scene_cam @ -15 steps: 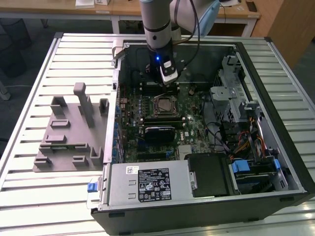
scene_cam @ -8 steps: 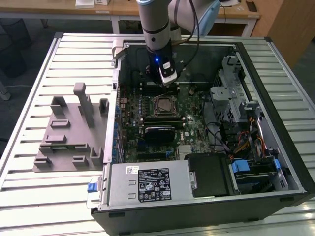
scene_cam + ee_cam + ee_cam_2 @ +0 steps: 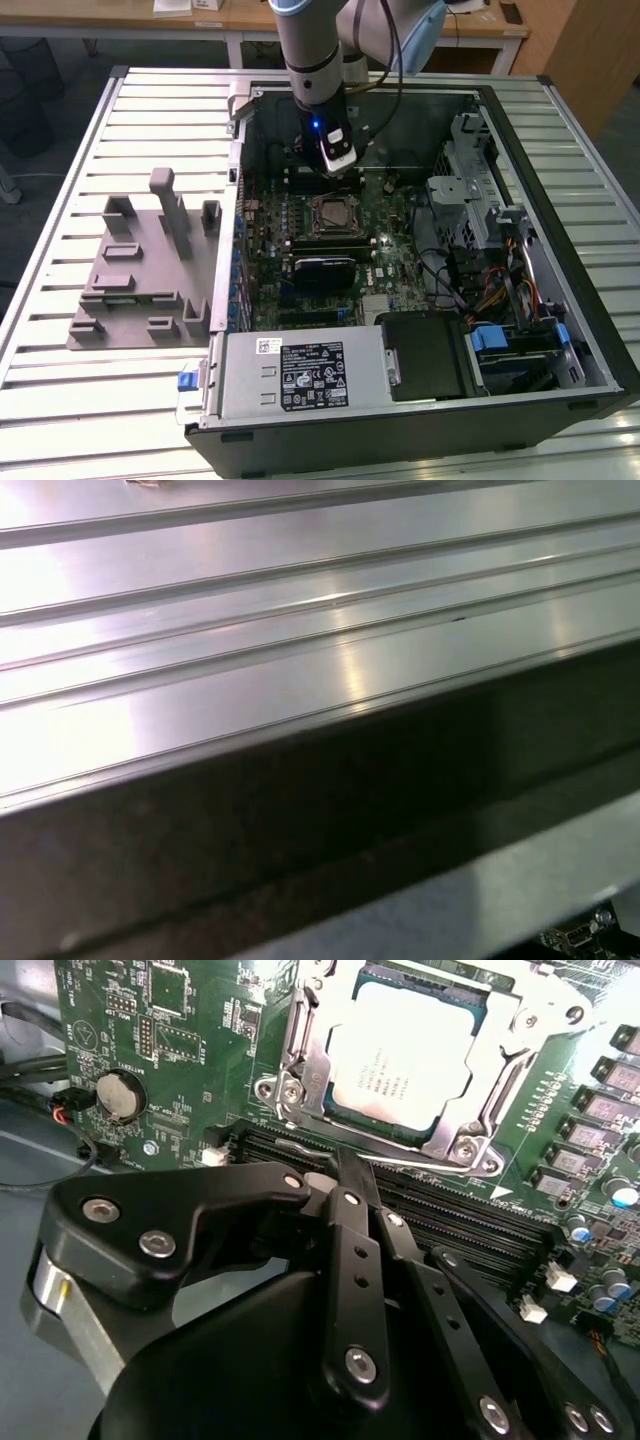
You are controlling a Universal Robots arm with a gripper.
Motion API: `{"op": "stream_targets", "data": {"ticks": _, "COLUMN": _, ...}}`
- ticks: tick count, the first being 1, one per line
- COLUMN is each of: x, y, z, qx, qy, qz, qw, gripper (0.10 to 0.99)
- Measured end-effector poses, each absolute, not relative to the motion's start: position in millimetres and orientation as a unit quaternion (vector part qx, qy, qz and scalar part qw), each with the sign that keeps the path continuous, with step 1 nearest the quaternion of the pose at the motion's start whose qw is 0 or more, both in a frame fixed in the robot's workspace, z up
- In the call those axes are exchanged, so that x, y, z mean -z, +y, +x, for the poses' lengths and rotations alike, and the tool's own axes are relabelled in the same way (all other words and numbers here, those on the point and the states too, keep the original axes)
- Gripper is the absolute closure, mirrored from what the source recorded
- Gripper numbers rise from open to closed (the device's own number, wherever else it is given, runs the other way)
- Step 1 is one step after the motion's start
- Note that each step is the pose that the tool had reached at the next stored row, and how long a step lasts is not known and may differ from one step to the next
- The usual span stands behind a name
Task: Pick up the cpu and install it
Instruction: 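Install the first cpu locking lever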
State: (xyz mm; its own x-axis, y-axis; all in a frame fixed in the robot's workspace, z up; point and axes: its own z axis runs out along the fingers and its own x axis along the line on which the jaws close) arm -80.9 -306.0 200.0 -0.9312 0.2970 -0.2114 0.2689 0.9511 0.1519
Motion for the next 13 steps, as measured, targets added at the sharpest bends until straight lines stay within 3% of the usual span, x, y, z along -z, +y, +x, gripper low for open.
{"op": "stream_targets", "data": {"ticks": 13, "x": -198.2, "y": -306.0, "z": -80.6, "qx": -0.061, "qy": 0.980, "qz": 0.144, "qw": 0.125, "gripper": 0.980}}
